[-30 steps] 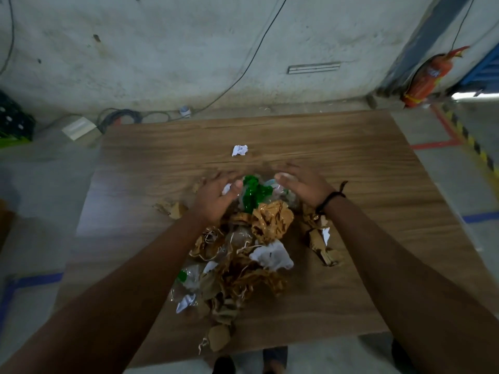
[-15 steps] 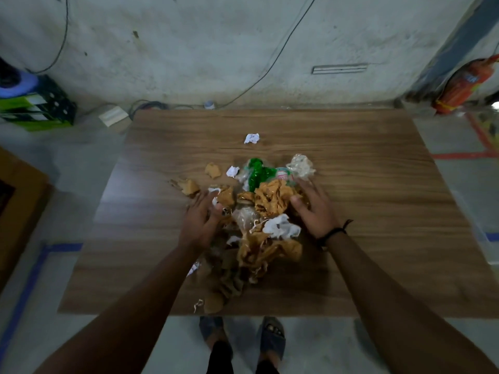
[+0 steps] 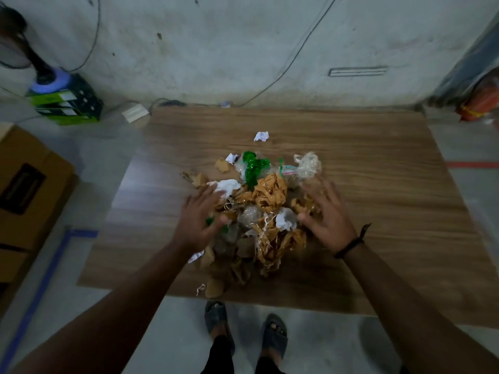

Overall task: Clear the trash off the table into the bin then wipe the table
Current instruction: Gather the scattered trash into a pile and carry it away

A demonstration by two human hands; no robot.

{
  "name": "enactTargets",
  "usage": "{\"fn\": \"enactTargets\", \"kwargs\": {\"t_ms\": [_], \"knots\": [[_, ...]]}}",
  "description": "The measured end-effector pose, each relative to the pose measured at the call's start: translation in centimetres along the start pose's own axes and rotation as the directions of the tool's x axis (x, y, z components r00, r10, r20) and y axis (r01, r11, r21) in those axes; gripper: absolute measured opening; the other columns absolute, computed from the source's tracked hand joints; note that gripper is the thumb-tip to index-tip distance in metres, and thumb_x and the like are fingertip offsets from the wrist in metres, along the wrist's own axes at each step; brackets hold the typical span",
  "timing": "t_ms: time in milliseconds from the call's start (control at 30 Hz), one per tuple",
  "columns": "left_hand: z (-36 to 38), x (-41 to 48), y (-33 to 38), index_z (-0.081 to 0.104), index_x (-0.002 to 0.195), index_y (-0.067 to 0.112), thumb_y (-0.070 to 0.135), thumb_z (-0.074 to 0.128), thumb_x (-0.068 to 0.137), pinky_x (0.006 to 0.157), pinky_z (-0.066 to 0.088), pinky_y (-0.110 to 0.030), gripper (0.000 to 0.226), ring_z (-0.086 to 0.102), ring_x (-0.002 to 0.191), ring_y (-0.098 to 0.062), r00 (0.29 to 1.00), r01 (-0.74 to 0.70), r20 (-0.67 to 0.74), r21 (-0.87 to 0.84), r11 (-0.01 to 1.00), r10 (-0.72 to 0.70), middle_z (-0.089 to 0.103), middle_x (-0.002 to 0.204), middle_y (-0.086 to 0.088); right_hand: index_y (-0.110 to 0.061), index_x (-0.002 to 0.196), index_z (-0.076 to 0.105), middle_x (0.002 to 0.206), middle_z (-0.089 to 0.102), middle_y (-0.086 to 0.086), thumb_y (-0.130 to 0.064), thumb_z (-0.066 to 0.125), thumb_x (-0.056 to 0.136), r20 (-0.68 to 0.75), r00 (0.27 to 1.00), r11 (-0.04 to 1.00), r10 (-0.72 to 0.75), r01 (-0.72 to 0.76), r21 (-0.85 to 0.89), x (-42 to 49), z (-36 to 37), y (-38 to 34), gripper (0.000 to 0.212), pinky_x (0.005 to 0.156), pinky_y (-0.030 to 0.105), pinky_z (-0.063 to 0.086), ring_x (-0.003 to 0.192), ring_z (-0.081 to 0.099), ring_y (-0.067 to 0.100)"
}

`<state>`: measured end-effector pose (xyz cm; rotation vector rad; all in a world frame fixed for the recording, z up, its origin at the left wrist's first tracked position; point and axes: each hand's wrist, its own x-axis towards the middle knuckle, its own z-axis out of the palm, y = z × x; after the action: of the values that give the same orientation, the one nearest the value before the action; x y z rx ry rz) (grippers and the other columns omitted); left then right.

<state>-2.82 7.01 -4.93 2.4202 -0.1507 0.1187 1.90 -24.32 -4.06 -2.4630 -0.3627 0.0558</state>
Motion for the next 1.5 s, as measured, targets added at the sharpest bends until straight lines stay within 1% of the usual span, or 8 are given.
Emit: {"fn": "enactTargets", "kwargs": {"t_ms": [200, 367, 867, 1000, 1133, 1233, 1333, 1500], "knots": [[0.7, -5.2, -1.3, -0.008, 0.15, 0.035, 0.1, 0.028, 0.054, 0.111, -0.004, -0.068, 0.121, -0.021, 0.145, -0.029, 0.894, -0.177, 0.449, 0.374, 0.91, -0.01, -0.022, 0.158, -0.006, -0.049, 0.144, 0.021, 0.161, 0.002, 0.006, -0.1, 0.034, 0.051, 0.095, 0.986, 0.969, -0.135, 0.152, -0.196, -3.4, 3.5, -1.5, 0.107, 0.111, 0.065, 0.02, 0.147, 0.002, 0.037], [2.3, -5.1, -1.7, -0.04, 0.132, 0.046, 0.087, 0.055, 0.057, 0.112, -0.019, -0.055, 0.128, -0.034, 0.14, -0.024, 0.853, -0.211, 0.518, 0.45, 0.868, -0.062, -0.046, 0.147, -0.002, -0.036, 0.148, 0.024, 0.16, 0.008, 0.013, -0.099, 0.045, 0.044, 0.043, 0.993, 0.967, -0.106, 0.113, -0.227, -4.4, 6.5, -2.3, 0.123, 0.11, 0.065, 0.02, 0.146, 0.006, 0.037], [3.6, 1.2, -1.7, -0.011, 0.147, 0.036, 0.093, 0.024, 0.063, 0.114, -0.011, -0.058, 0.108, -0.025, 0.143, -0.022, 0.954, -0.101, 0.301, 0.357, 0.929, -0.012, -0.025, 0.155, 0.003, -0.046, 0.148, 0.006, 0.156, -0.027, -0.003, -0.078, 0.072, 0.043, 0.174, 0.981, 0.99, 0.09, -0.069, -0.12, 2.9, 3.7, -1.6, 0.129, 0.111, 0.065, 0.024, 0.146, -0.008, 0.038], [2.1, 0.5, -2.3, 0.014, 0.15, 0.034, 0.087, 0.024, 0.072, 0.112, -0.009, -0.063, 0.095, -0.017, 0.147, -0.021, 0.974, -0.147, 0.209, 0.275, 0.95, 0.09, -0.01, 0.16, 0.004, -0.038, 0.149, 0.02, 0.162, -0.002, -0.005, -0.085, 0.035, 0.072, 0.052, 0.998, 0.99, 0.037, -0.044, 0.136, 2.5, 2.1, -1.1, 0.092, 0.113, 0.061, 0.022, 0.148, 0.006, 0.028], [1.9, -0.5, -2.4, 0.021, 0.148, 0.035, 0.08, 0.024, 0.078, 0.114, -0.008, -0.058, 0.083, -0.015, 0.147, -0.022, 0.999, 0.052, 0.0, 0.137, 0.989, -0.053, -0.004, 0.16, 0.003, -0.021, 0.144, 0.039, 0.145, 0.045, -0.002, -0.037, 0.034, 0.1, -0.193, 0.935, 0.836, 0.297, -0.157, 0.525, 2.2, 2.3, -1.3, 0.047, 0.112, 0.047, 0.035, 0.135, 0.041, 0.013], [2.8, -0.4, -1.9, 0.017, 0.148, 0.036, 0.075, 0.034, 0.078, 0.115, 0.009, -0.06, 0.082, -0.006, 0.147, -0.021, 0.966, 0.247, -0.069, -0.05, 0.968, -0.25, -0.001, 0.161, 0.0, -0.015, 0.14, 0.042, 0.142, 0.048, 0.006, 0.008, 0.04, 0.091, -0.266, 0.876, 0.836, 0.402, -0.232, 0.497, 2.0, 2.7, -1.1, 0.053, 0.111, 0.034, 0.039, 0.13, 0.046, 0.013], [4.2, 0.2, -1.4, 0.018, 0.147, 0.036, 0.08, 0.04, 0.076, 0.108, 0.031, -0.06, 0.087, 0.021, 0.143, -0.03, 0.943, 0.309, -0.047, -0.252, 0.917, -0.33, 0.019, 0.157, -0.002, -0.01, 0.136, 0.047, 0.15, 0.036, 0.011, 0.016, 0.049, 0.077, -0.311, 0.868, 0.896, 0.386, -0.273, 0.351, 1.5, 3.1, -0.3, 0.064, 0.105, 0.0, 0.023, 0.139, 0.024, 0.009], [6.3, 0.6, 0.5, 0.024, 0.143, 0.04, 0.081, 0.043, 0.075, 0.099, 0.043, -0.057, 0.081, 0.043, 0.127, -0.026, 0.943, 0.29, -0.035, -0.396, 0.871, -0.33, 0.04, 0.141, -0.002, -0.021, 0.143, 0.035, 0.157, 0.018, 0.006, -0.012, 0.068, 0.074, -0.232, 0.813, 0.839, 0.534, -0.476, 0.262, 0.8, 3.7, 0.3, 0.078, 0.115, 0.053, 0.025, 0.144, 0.017, 0.03]]}}
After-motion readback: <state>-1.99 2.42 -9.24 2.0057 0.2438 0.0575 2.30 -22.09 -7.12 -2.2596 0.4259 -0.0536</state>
